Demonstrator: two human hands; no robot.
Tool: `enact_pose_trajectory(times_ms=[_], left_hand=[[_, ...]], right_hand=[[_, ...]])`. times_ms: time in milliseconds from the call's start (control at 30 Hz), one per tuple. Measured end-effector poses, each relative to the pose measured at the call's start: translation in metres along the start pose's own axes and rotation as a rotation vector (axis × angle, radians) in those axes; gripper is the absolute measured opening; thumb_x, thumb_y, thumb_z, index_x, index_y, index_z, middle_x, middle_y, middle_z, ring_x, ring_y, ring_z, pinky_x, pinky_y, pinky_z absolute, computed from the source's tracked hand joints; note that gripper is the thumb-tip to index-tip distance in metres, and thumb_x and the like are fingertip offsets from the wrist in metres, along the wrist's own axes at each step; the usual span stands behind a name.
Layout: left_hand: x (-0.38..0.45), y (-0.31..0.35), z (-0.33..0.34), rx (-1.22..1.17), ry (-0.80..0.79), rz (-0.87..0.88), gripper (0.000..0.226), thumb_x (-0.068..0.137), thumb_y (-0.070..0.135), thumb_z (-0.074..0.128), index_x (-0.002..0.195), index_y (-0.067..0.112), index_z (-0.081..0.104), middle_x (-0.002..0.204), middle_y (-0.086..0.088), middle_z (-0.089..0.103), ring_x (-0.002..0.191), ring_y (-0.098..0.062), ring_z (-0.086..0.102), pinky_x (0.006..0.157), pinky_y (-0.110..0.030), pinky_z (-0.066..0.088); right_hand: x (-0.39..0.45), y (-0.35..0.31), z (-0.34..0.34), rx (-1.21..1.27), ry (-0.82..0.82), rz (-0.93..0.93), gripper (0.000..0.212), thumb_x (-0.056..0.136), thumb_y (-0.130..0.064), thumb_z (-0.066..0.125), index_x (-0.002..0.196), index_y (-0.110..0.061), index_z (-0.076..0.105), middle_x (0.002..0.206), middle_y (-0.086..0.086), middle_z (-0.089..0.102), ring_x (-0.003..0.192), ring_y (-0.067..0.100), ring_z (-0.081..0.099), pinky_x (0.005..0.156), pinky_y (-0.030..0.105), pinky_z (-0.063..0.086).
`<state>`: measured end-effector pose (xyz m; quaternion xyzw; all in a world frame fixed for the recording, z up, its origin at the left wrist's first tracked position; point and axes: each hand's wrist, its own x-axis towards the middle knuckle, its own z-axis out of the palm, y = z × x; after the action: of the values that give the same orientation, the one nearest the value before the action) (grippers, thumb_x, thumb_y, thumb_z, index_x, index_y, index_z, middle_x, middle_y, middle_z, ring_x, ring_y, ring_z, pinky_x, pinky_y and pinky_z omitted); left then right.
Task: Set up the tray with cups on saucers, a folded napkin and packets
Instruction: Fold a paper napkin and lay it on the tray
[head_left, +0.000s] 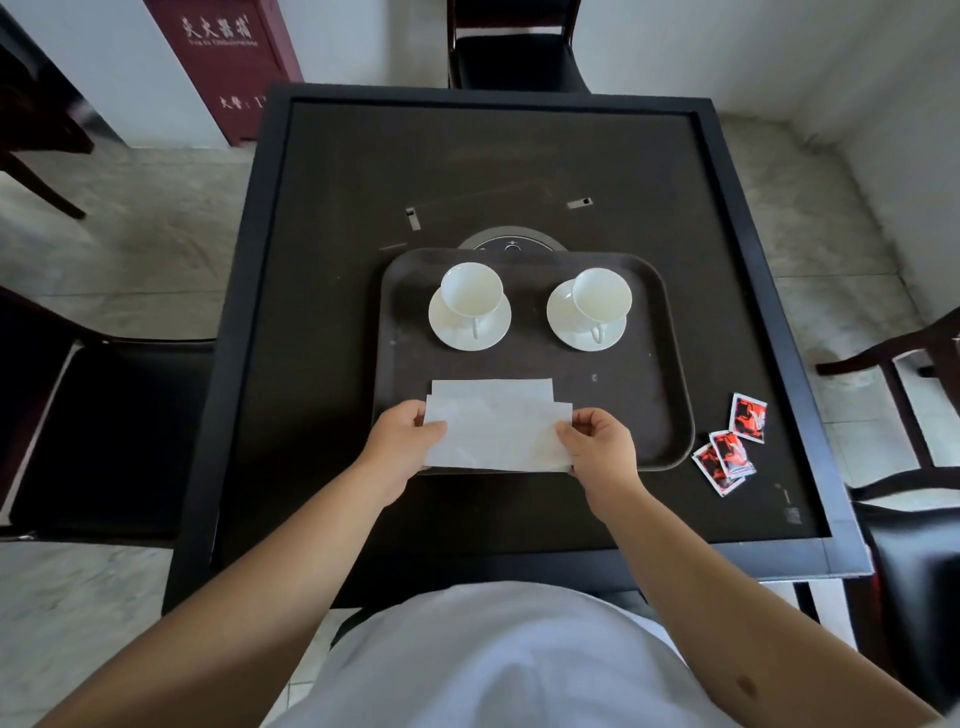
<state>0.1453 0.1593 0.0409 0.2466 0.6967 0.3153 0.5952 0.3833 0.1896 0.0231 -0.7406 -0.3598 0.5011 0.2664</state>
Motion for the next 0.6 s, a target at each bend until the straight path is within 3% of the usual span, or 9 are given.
enact_pose_trajectory(times_ms=[233,467,600], left_hand=[[0.011,-0.007,0.003,0.061,0.053,0.003,0.009,0.092,0.011,0.059,0.097,0.016,0.065,0.101,-0.005,0.07,0.094,-0.025,0.068,0.085,-0.052,0.056],[0.024,-0.011,0.007,0.237,0.149,0.021,0.006,0.09,0.016,0.059,0.088,0.02,0.063,0.09,-0.001,0.069,0.085,-0.021,0.065,0.07,-0.036,0.053],[0.031,-0.012,0.01,0.323,0.165,0.024,0.007,0.089,0.017,0.058,0.086,0.02,0.063,0.085,-0.001,0.067,0.077,-0.017,0.063,0.063,-0.029,0.048]], right_hand=[[0.012,-0.003,0.003,-0.098,0.018,-0.034,0.008,0.09,-0.023,0.067,0.084,-0.028,0.066,0.082,-0.009,0.069,0.079,0.013,0.066,0.069,0.035,0.06],[0.029,-0.01,0.006,-0.178,-0.021,-0.051,0.006,0.089,-0.023,0.065,0.084,-0.027,0.066,0.08,-0.01,0.069,0.076,0.011,0.064,0.063,0.022,0.048],[0.04,-0.01,0.006,-0.207,-0.054,-0.046,0.005,0.09,-0.023,0.064,0.086,-0.025,0.066,0.083,-0.007,0.069,0.078,0.013,0.064,0.065,0.025,0.051]])
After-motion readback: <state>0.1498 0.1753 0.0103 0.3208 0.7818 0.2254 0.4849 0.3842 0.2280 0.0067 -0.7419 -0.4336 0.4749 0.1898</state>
